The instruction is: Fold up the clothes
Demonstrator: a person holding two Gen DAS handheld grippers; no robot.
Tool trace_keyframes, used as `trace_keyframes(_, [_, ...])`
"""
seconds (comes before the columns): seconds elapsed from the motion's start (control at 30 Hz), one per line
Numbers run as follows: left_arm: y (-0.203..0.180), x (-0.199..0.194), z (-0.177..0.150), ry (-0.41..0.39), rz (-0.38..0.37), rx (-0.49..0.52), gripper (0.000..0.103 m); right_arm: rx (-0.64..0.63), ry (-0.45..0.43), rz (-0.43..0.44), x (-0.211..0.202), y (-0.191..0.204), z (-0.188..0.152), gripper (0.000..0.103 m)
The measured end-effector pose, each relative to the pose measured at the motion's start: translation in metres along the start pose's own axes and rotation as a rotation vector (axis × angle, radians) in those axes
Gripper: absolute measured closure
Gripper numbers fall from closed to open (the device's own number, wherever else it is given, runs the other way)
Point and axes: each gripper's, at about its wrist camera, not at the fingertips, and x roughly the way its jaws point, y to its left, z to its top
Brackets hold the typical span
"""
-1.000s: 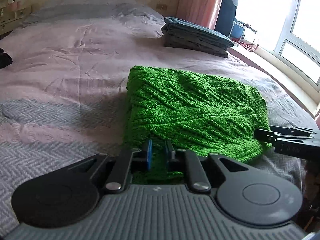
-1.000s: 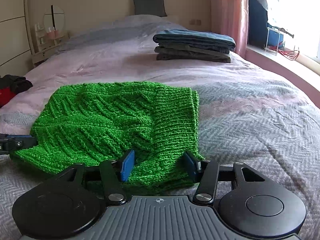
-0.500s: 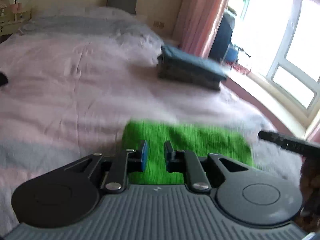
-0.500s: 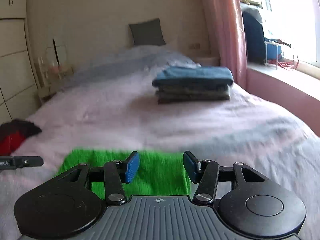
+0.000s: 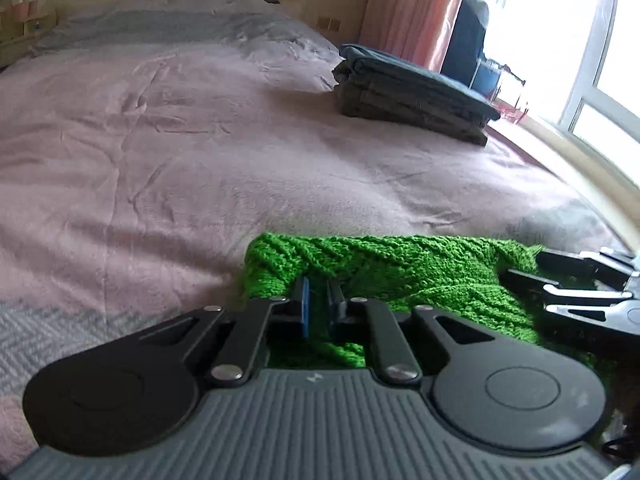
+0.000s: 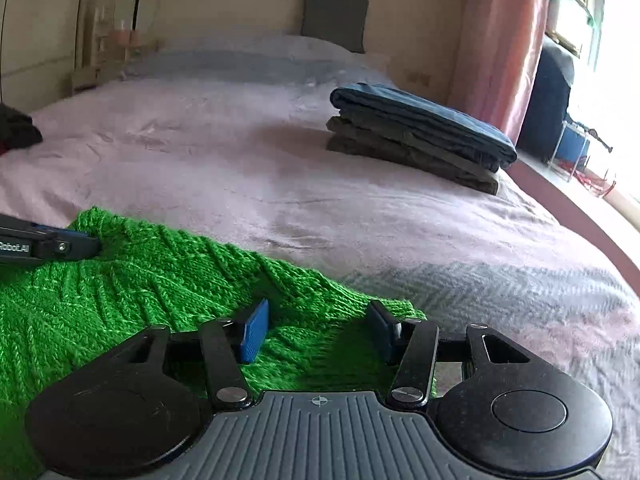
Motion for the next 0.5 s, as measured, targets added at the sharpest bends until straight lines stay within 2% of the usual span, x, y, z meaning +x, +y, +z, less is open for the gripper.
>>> trace_keyframes(0.13, [-0.002, -0.007, 0.008, 0.011, 0.009, -0.001, 0.096, 0.112, 0.011, 0.02, -0.008, -0.017, 0.008, 0.051])
trace_keyframes(0.23, [-0.013, -0.026, 0.017, 0.002, 0.047, 0.01, 0.096, 0.156, -0.021, 0.006, -0.036, -0.021, 0.019, 0.051])
trace_keyframes(0.3, [-0.021, -0.043, 0.016, -0.017, 0.061, 0.029, 0.095, 0.166, -0.051, 0.031, -0.058, -0.018, 0.022, 0.051])
trace_keyframes(0.4, [-0.034, -0.065, 0.004, -0.044, 0.055, 0.069, 0.094, 0.103, -0.072, 0.061, -0.079, -0.001, 0.013, 0.051])
trace_keyframes(0.5, [-0.038, -0.059, -0.023, -0.005, 0.088, 0.114, 0.091, 0.016, 0.016, 0.048, -0.064, 0.018, -0.011, 0.051])
